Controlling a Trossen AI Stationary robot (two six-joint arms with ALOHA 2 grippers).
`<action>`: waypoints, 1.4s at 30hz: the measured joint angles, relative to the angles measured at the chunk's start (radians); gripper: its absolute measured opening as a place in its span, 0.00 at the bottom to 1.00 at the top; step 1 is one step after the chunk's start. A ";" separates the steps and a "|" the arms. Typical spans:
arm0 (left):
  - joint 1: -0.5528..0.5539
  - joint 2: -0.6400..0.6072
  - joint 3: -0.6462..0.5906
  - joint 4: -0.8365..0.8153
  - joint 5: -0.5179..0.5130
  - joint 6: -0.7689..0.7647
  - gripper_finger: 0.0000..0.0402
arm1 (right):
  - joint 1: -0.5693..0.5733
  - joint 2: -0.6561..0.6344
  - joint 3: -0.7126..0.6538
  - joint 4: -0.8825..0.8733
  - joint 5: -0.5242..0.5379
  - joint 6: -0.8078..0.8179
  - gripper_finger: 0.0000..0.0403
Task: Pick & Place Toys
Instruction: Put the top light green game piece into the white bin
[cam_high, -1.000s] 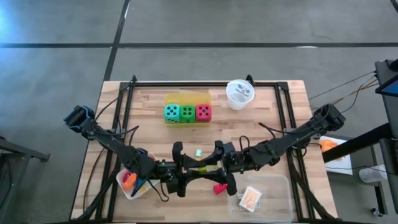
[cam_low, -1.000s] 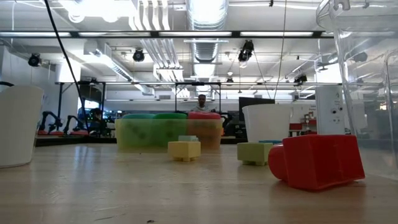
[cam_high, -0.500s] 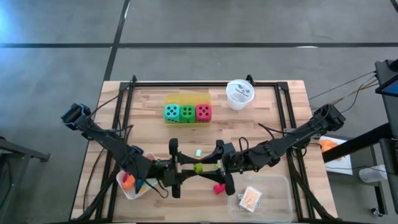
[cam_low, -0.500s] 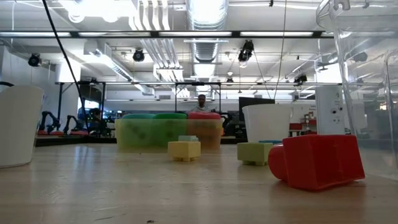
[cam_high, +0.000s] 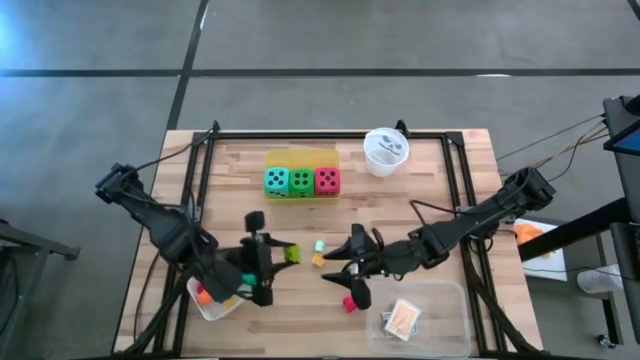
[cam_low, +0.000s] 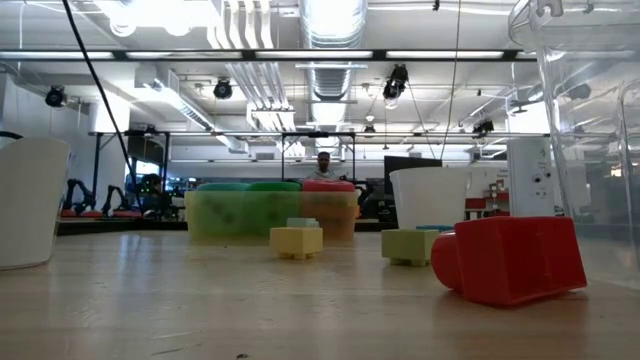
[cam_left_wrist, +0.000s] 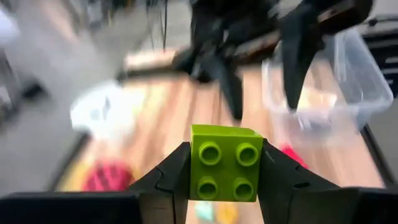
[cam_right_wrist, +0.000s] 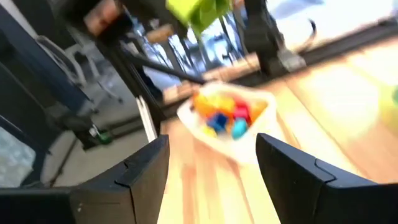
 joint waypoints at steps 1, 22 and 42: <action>0.000 0.000 0.020 -0.079 0.016 -0.085 0.32 | 0.001 0.000 -0.004 -0.028 0.000 0.018 0.58; -0.091 0.008 -0.168 -0.697 0.614 -1.103 0.32 | 0.008 0.000 -0.264 0.091 -0.004 0.148 0.58; -0.121 0.008 -0.474 -0.337 0.756 -1.119 0.32 | 0.008 0.000 -0.261 0.086 -0.004 0.131 0.58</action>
